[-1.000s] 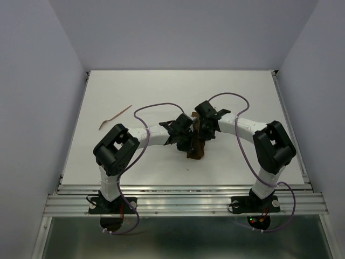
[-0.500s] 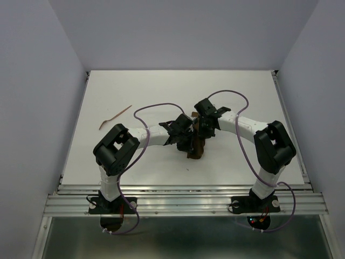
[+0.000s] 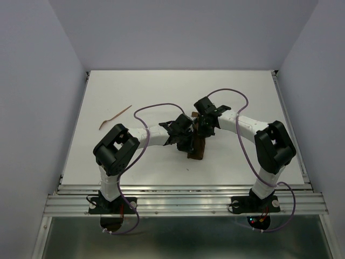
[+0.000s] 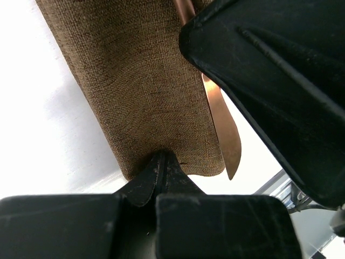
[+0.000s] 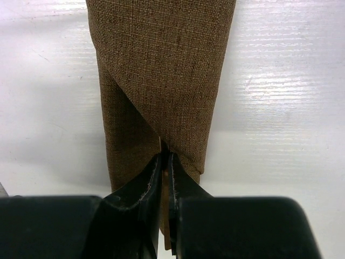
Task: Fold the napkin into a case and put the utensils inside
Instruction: Stuff the knife into the folded napkin.
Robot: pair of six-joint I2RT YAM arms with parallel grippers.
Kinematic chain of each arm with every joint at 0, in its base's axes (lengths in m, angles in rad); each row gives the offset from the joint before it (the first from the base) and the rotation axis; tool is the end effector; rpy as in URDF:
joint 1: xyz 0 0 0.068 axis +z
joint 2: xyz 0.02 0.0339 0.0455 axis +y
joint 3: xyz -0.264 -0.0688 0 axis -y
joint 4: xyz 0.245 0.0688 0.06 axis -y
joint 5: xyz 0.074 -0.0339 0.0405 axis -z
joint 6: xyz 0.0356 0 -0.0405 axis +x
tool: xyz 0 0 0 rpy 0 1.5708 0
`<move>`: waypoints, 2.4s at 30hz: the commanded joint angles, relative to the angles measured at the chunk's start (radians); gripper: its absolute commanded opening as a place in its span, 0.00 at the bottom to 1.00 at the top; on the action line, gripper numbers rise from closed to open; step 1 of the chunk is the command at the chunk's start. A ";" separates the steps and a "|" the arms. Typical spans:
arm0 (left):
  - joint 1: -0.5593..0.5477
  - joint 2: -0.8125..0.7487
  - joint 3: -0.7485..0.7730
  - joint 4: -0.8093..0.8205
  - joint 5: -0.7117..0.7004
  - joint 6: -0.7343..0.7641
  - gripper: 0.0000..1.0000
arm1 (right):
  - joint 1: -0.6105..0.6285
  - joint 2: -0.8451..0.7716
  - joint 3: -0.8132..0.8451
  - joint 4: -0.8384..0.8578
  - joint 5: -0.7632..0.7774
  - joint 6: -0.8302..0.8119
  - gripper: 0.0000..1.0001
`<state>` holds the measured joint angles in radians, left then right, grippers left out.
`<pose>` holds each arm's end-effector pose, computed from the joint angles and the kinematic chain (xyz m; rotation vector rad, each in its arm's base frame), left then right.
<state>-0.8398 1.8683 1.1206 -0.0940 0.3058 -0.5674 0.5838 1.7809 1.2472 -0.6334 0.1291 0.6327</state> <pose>0.2522 -0.2973 0.1628 0.5072 2.5690 -0.9526 0.3024 0.1943 0.1982 0.1029 2.7308 0.1746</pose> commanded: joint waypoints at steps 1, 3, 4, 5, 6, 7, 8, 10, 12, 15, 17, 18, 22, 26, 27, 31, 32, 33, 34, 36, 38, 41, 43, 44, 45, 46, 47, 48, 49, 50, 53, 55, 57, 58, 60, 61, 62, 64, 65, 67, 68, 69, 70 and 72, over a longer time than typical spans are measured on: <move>-0.004 -0.018 -0.030 -0.035 -0.010 0.006 0.00 | 0.007 0.000 0.034 -0.011 -0.002 0.013 0.01; -0.004 -0.023 -0.028 -0.035 -0.010 0.004 0.00 | 0.007 0.006 0.029 -0.012 0.012 0.033 0.01; -0.004 -0.024 -0.030 -0.035 -0.010 0.004 0.00 | 0.007 0.009 0.024 -0.011 0.018 0.042 0.01; -0.004 -0.024 -0.028 -0.035 -0.010 0.004 0.00 | 0.007 0.012 0.017 -0.012 0.029 0.070 0.01; -0.004 -0.026 -0.028 -0.036 -0.010 0.004 0.00 | 0.007 0.014 0.011 -0.011 0.036 0.084 0.01; -0.004 -0.026 -0.028 -0.036 -0.010 0.004 0.00 | 0.007 0.014 0.003 -0.002 0.047 0.097 0.01; -0.004 -0.026 -0.028 -0.036 -0.008 0.004 0.00 | 0.007 0.012 -0.012 0.004 0.049 0.122 0.01; -0.004 -0.024 -0.030 -0.036 -0.008 0.004 0.00 | 0.007 0.003 -0.028 0.021 0.052 0.143 0.01; -0.004 -0.023 -0.031 -0.035 -0.008 0.004 0.00 | 0.007 -0.001 -0.045 0.034 0.063 0.166 0.01; -0.004 -0.018 -0.028 -0.033 -0.007 0.006 0.00 | 0.007 -0.005 -0.052 0.035 0.079 0.182 0.01; -0.004 -0.015 -0.028 -0.033 -0.005 0.006 0.00 | 0.007 -0.006 -0.055 0.035 0.098 0.190 0.01; -0.004 -0.017 -0.027 -0.033 -0.005 0.004 0.00 | 0.007 -0.005 -0.055 0.035 0.101 0.190 0.01; -0.004 -0.017 -0.028 -0.032 -0.005 0.004 0.00 | 0.007 0.006 -0.049 0.034 0.110 0.183 0.01; -0.004 -0.020 -0.036 -0.032 -0.007 0.004 0.00 | 0.007 0.015 -0.039 0.031 0.110 0.159 0.01; -0.004 -0.020 -0.038 -0.030 -0.007 0.004 0.00 | 0.007 0.015 -0.038 0.029 0.112 0.154 0.01; -0.004 -0.017 -0.036 -0.030 -0.007 0.004 0.00 | 0.007 0.008 -0.035 0.020 0.122 0.153 0.01; -0.004 -0.018 -0.038 -0.030 -0.007 0.004 0.00 | 0.007 0.003 -0.035 0.020 0.124 0.153 0.01; -0.004 -0.017 -0.035 -0.030 -0.005 0.004 0.00 | 0.007 -0.001 -0.035 0.018 0.124 0.156 0.01; -0.004 -0.015 -0.033 -0.030 -0.005 0.004 0.00 | 0.007 -0.005 -0.034 0.014 0.127 0.157 0.01; -0.004 -0.014 -0.033 -0.029 -0.004 0.003 0.00 | 0.007 -0.015 -0.032 0.009 0.135 0.162 0.01; -0.004 -0.012 -0.031 -0.029 -0.004 0.004 0.00 | 0.007 -0.020 -0.031 -0.002 0.142 0.165 0.01; -0.004 -0.009 -0.031 -0.030 -0.004 0.004 0.00 | 0.007 -0.023 -0.034 -0.006 0.152 0.173 0.01; -0.004 -0.008 -0.033 -0.030 -0.004 0.003 0.00 | 0.007 -0.024 -0.035 -0.006 0.159 0.174 0.01; -0.004 -0.009 -0.035 -0.030 -0.004 0.004 0.00 | 0.007 -0.025 -0.035 -0.005 0.162 0.174 0.01; -0.004 -0.009 -0.033 -0.030 -0.004 0.004 0.00 | 0.007 -0.023 -0.035 -0.003 0.165 0.170 0.01; -0.004 -0.011 -0.033 -0.030 -0.004 0.004 0.00 | 0.007 -0.021 -0.034 0.001 0.170 0.167 0.01; -0.004 -0.011 -0.033 -0.030 -0.004 0.004 0.00 | 0.007 -0.020 -0.031 0.001 0.173 0.160 0.01; -0.004 -0.011 -0.031 -0.030 -0.004 0.004 0.00 | 0.007 -0.014 -0.026 0.003 0.176 0.157 0.01; -0.004 -0.012 -0.031 -0.030 -0.004 0.004 0.00 | 0.007 -0.011 -0.022 0.001 0.176 0.153 0.01; -0.004 -0.012 -0.031 -0.030 -0.004 0.004 0.00 | 0.007 -0.009 -0.016 0.001 0.185 0.151 0.01; -0.004 -0.014 -0.033 -0.032 -0.005 0.004 0.00 | 0.007 -0.002 -0.006 0.001 0.201 0.153 0.01; -0.002 -0.015 -0.033 -0.033 -0.005 0.004 0.00 | 0.007 0.003 0.000 0.000 0.202 0.153 0.01; -0.004 -0.015 -0.033 -0.033 -0.004 0.004 0.00 | 0.007 0.011 0.001 0.000 0.204 0.154 0.01; -0.004 -0.014 -0.035 -0.033 -0.005 0.004 0.00 | 0.007 0.012 0.000 0.000 0.208 0.156 0.01; -0.004 -0.014 -0.033 -0.033 -0.005 0.004 0.00 | 0.007 0.011 -0.003 0.001 0.213 0.162 0.01; -0.004 -0.014 -0.033 -0.033 -0.007 0.004 0.00 | 0.007 0.009 -0.003 0.001 0.213 0.162 0.02; -0.004 -0.014 -0.033 -0.033 -0.005 0.004 0.00 | 0.007 0.008 -0.005 0.001 0.211 0.160 0.06; -0.004 -0.012 -0.031 -0.035 -0.005 0.006 0.00 | 0.007 0.005 -0.008 0.003 0.205 0.153 0.14; -0.004 -0.012 -0.030 -0.035 -0.005 0.006 0.00 | 0.007 0.003 -0.009 0.004 0.201 0.153 0.17; -0.004 -0.009 -0.031 -0.035 -0.005 0.006 0.00 | 0.007 -0.003 -0.012 0.006 0.193 0.151 0.22; -0.004 -0.011 -0.028 -0.035 -0.004 0.006 0.00 | 0.007 -0.006 -0.018 0.009 0.185 0.150 0.25; -0.004 -0.009 -0.028 -0.033 -0.004 0.006 0.00 | 0.007 -0.009 -0.020 0.011 0.181 0.150 0.25; -0.004 -0.009 -0.030 -0.033 -0.004 0.006 0.00 | 0.007 -0.014 -0.022 0.011 0.176 0.150 0.26; -0.004 -0.009 -0.031 -0.033 -0.004 0.006 0.00 | 0.007 -0.017 -0.026 0.014 0.161 0.151 0.27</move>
<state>-0.8402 1.8683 1.1183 -0.0868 0.3073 -0.5739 0.5903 1.7924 1.2053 -0.6281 0.2821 0.7853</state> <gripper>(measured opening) 0.026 0.265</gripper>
